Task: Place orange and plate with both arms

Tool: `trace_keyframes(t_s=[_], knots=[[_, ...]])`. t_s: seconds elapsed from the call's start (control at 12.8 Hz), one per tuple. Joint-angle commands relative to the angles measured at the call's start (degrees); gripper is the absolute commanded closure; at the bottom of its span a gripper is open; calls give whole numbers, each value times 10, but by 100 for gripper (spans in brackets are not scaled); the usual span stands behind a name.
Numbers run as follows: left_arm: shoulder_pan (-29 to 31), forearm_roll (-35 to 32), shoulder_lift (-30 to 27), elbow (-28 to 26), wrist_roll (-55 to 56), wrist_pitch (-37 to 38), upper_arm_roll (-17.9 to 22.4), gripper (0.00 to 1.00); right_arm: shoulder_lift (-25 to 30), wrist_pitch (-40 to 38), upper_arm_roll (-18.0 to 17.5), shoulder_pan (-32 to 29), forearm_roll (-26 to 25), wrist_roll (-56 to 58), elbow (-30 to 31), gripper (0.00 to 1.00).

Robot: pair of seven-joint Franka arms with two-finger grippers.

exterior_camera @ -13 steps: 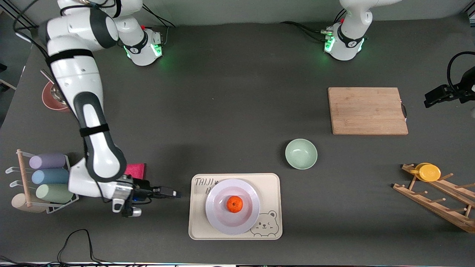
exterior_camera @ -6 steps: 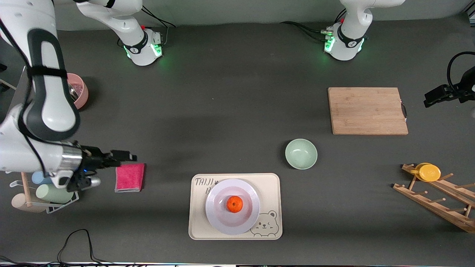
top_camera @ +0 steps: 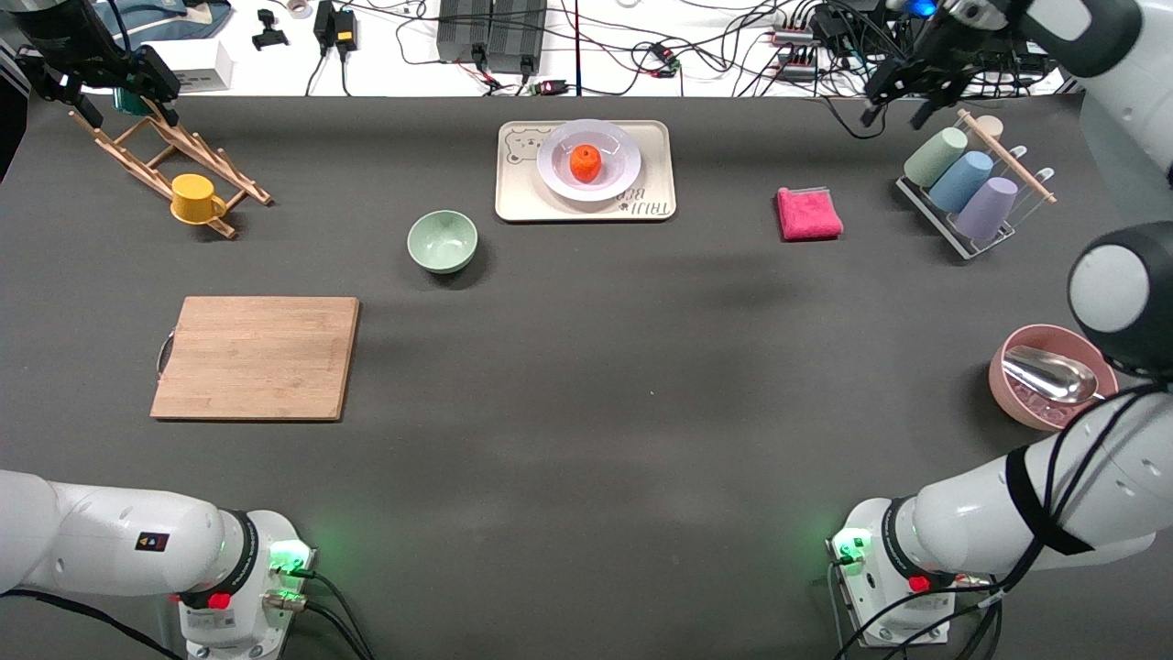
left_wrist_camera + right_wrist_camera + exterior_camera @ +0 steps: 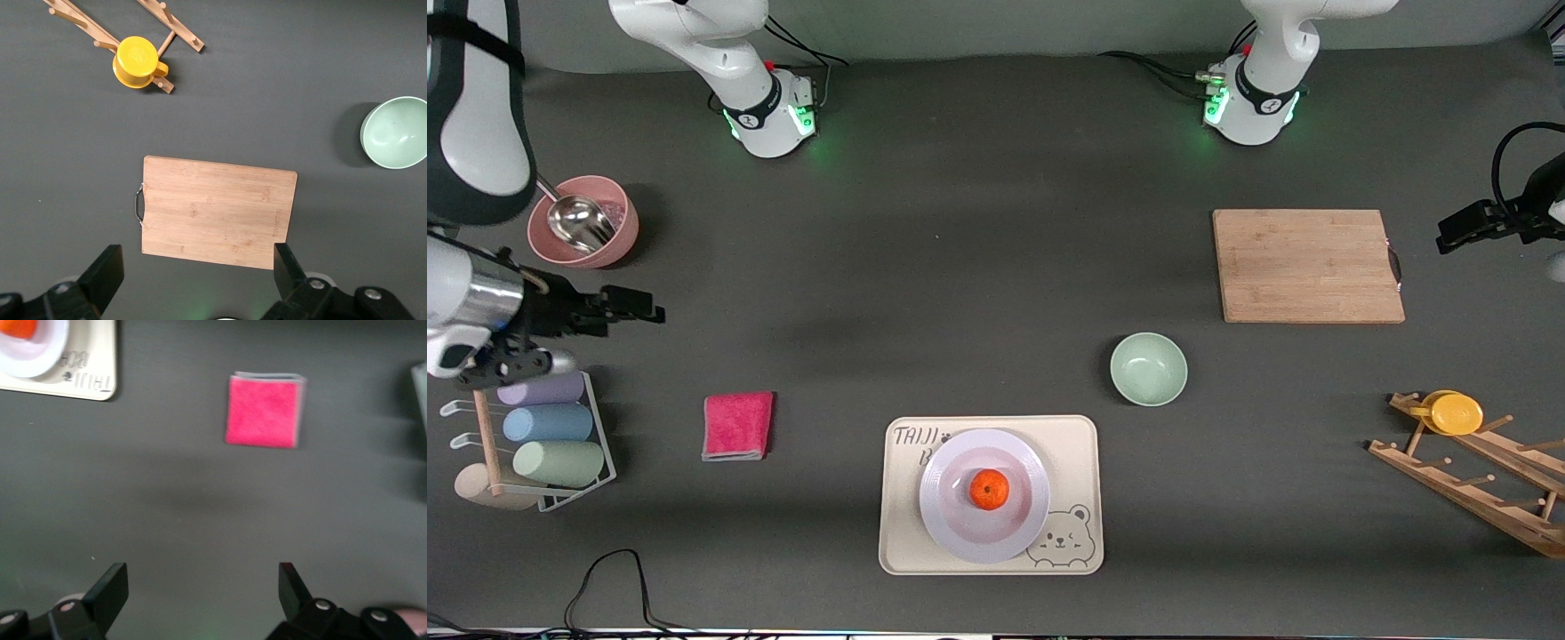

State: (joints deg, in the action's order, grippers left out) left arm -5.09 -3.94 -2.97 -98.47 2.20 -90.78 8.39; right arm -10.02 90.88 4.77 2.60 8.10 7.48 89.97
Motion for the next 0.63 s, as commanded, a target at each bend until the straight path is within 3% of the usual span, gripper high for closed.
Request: trace_keyframes(t_s=[0.0, 0.55], knots=[[-16, -1, -24, -15, 0, 2, 8, 0, 53, -22, -9, 0, -48, -62, 16, 0], [-20, 11, -34, -17, -8, -1, 8, 0, 79, -24, -8, -8, -95, -102, -10, 0]])
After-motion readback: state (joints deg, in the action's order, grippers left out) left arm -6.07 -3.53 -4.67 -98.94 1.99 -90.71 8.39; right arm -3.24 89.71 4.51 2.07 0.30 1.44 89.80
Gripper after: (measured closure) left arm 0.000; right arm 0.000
